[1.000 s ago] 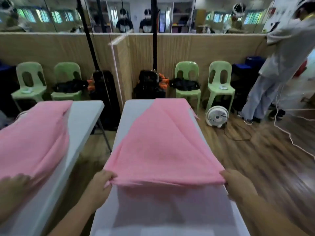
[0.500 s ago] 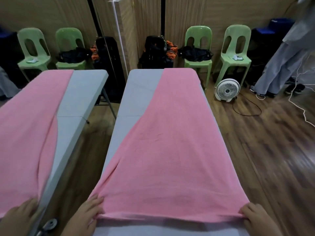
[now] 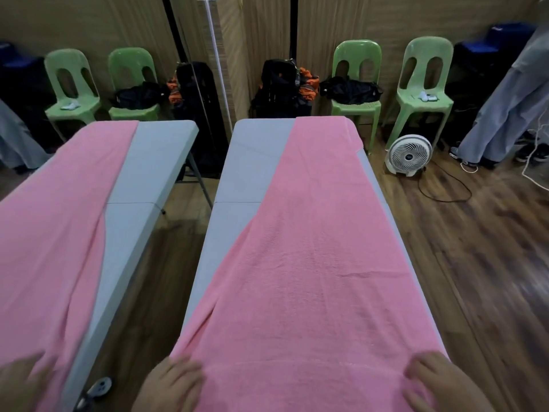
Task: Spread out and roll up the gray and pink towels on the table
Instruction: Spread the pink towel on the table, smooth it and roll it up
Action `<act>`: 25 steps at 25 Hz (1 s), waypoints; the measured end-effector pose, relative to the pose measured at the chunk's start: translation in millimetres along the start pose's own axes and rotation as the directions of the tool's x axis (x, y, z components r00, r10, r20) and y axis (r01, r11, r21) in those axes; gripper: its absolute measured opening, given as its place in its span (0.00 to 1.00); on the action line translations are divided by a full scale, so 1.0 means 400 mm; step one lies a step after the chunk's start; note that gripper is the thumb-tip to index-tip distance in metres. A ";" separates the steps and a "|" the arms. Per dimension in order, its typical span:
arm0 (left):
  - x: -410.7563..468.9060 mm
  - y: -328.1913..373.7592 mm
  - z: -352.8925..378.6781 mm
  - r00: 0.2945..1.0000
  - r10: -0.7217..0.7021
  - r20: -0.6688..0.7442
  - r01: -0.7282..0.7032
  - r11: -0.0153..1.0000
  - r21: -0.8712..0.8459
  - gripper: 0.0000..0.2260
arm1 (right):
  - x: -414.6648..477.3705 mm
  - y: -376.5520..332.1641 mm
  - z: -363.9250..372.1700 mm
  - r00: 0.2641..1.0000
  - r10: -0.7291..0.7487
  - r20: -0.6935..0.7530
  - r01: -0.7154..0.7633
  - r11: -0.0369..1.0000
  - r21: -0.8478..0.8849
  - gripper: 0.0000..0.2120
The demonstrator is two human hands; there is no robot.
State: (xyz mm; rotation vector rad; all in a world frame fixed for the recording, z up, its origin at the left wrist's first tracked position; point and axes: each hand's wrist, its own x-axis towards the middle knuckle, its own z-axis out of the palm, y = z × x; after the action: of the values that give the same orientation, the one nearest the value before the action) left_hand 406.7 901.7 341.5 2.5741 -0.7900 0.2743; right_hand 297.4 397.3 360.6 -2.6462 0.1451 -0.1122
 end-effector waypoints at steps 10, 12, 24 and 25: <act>0.325 -0.043 0.184 0.915 -0.355 0.191 0.321 0.928 0.187 0.36 | 0.286 -0.042 0.223 0.993 -0.054 0.101 0.082 0.951 -0.299 0.32; 0.299 -0.067 0.188 0.921 -0.353 0.164 0.309 0.920 0.243 0.39 | 0.225 0.024 0.192 0.999 -0.012 0.039 0.021 0.969 -0.248 0.33; 0.371 0.161 0.238 0.885 -0.441 0.148 0.396 0.881 0.258 0.39 | 0.244 0.108 0.019 0.997 -0.038 -0.069 0.032 0.996 -0.083 0.24; 0.387 0.213 0.262 0.887 -0.438 0.146 0.399 0.886 0.235 0.39 | 0.261 0.126 0.001 0.995 -0.077 -0.068 0.073 0.995 -0.062 0.23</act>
State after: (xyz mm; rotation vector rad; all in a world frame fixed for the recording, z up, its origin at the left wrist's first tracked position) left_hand 490.9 715.1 325.4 2.9108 -0.2518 -0.0407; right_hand 396.5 340.4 341.8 -2.7085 0.0737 -0.2289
